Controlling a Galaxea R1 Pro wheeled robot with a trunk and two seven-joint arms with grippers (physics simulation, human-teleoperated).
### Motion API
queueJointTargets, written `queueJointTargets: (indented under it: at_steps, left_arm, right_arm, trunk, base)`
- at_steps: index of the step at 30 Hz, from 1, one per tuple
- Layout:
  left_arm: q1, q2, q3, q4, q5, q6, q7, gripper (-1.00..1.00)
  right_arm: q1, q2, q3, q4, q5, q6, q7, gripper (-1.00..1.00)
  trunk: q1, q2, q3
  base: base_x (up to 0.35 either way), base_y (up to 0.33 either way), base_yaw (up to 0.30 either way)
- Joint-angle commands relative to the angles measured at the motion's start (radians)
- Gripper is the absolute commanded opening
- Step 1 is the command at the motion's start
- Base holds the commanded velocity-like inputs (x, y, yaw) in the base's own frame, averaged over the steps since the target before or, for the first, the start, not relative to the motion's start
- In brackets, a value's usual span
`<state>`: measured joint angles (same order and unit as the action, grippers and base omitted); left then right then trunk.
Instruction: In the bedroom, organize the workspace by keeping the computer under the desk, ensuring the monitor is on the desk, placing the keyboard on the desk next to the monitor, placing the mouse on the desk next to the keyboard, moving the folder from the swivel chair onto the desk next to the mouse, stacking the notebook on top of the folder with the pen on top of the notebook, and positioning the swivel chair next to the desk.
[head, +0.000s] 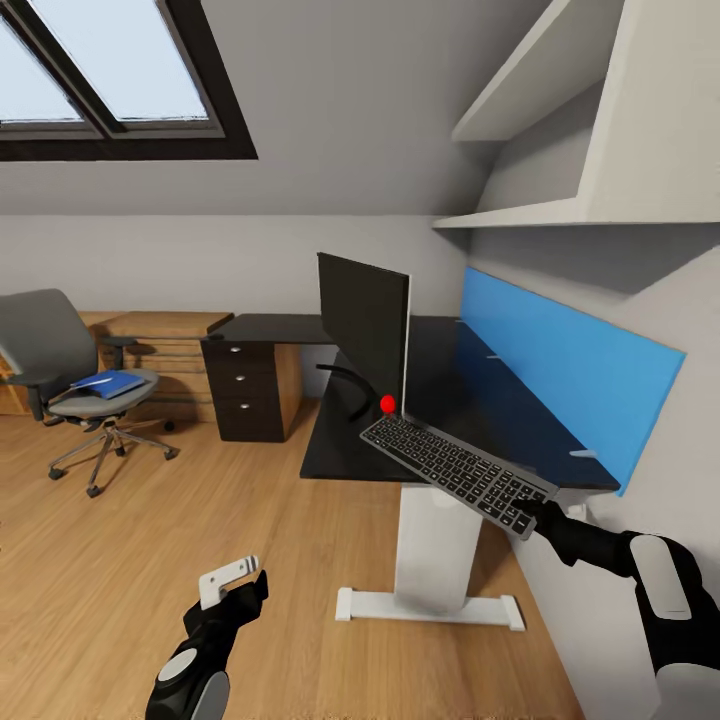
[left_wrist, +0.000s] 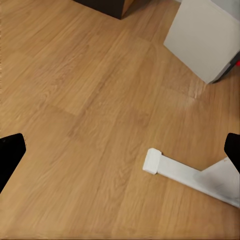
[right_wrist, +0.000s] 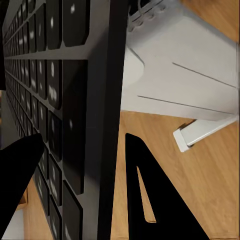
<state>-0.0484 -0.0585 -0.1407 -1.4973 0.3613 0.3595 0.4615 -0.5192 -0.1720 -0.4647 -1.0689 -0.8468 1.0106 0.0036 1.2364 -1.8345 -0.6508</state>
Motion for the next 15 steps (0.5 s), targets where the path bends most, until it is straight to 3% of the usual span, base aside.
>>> queueJointTargets:
  at_steps: [1,15]
  left_arm:
    - [-0.001,0.0,-0.002,-0.001,0.009,0.002,0.008,1.0]
    - [0.0,0.0,-0.002,-0.001,0.008,0.003,0.008,1.0]
  right_arm:
    - [-0.001,0.0,-0.002,0.0,0.001,0.005,0.0,-1.0]
    - [-0.001,0.0,-0.002,0.0,0.002,0.005,0.0,-1.0]
  trunk:
    - [-0.001,-0.001,-0.001]
    - [-0.001,-0.001,-0.001]
  base:
    - [-0.172,0.0,0.0]
    - [-0.17,0.008,0.0]
